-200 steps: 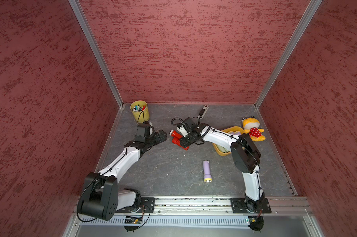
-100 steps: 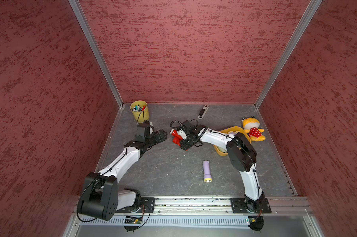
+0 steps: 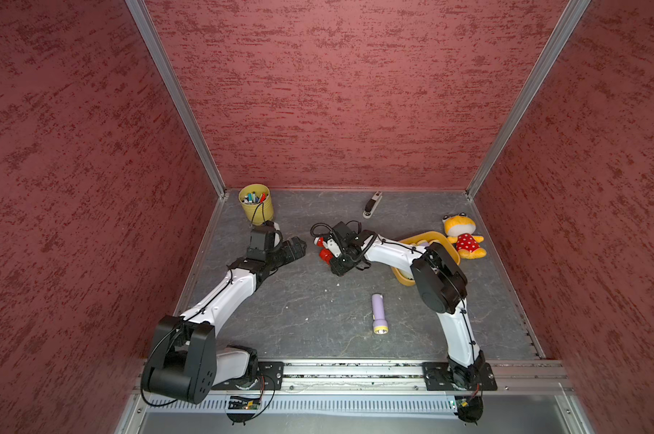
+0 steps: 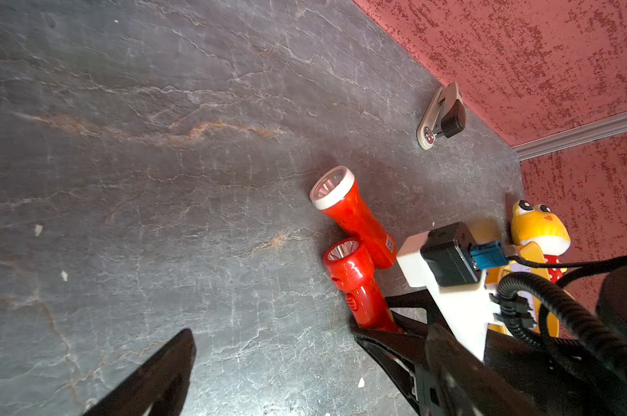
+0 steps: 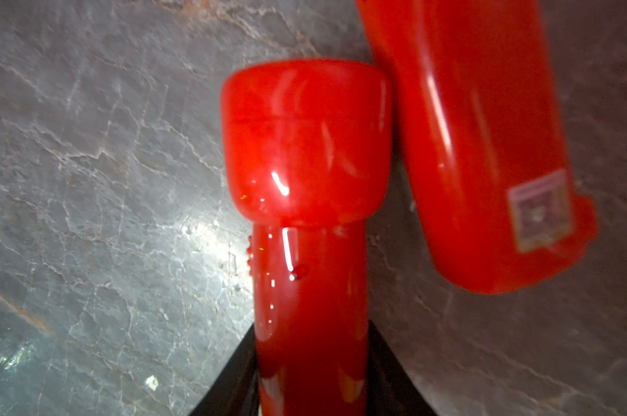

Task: Put the flashlights into the storage boxes
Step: Pick up the flashlight from the center of the board.

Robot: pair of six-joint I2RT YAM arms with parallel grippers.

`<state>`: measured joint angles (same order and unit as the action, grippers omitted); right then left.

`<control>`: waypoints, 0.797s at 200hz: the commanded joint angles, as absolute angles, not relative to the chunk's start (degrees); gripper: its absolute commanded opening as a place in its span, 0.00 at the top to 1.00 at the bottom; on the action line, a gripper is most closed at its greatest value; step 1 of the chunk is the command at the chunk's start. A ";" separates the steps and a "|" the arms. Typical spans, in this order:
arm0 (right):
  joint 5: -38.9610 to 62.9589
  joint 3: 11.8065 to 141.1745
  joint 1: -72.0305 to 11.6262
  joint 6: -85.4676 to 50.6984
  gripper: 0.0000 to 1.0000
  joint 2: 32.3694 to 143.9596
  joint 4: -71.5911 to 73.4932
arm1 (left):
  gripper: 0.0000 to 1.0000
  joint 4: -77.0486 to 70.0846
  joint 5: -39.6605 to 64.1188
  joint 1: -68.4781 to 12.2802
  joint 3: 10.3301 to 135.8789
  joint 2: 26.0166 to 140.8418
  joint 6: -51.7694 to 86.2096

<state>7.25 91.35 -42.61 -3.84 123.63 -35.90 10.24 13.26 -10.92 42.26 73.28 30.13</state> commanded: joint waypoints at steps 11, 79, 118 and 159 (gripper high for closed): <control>7.74 87.98 -43.33 -2.89 0.62 120.79 -30.47 | 0.01 9.93 13.48 -10.63 41.66 71.93 29.74; 9.83 75.77 -43.33 -4.29 0.69 108.77 -12.95 | 0.03 3.37 18.25 -10.94 39.43 67.87 29.02; 11.60 62.35 -42.85 -8.59 0.69 99.72 6.68 | 0.04 -5.92 22.68 -15.67 37.95 67.02 28.58; 10.81 50.60 -42.63 -9.41 0.68 90.90 21.78 | 0.03 -15.05 27.40 -20.33 37.45 68.41 29.32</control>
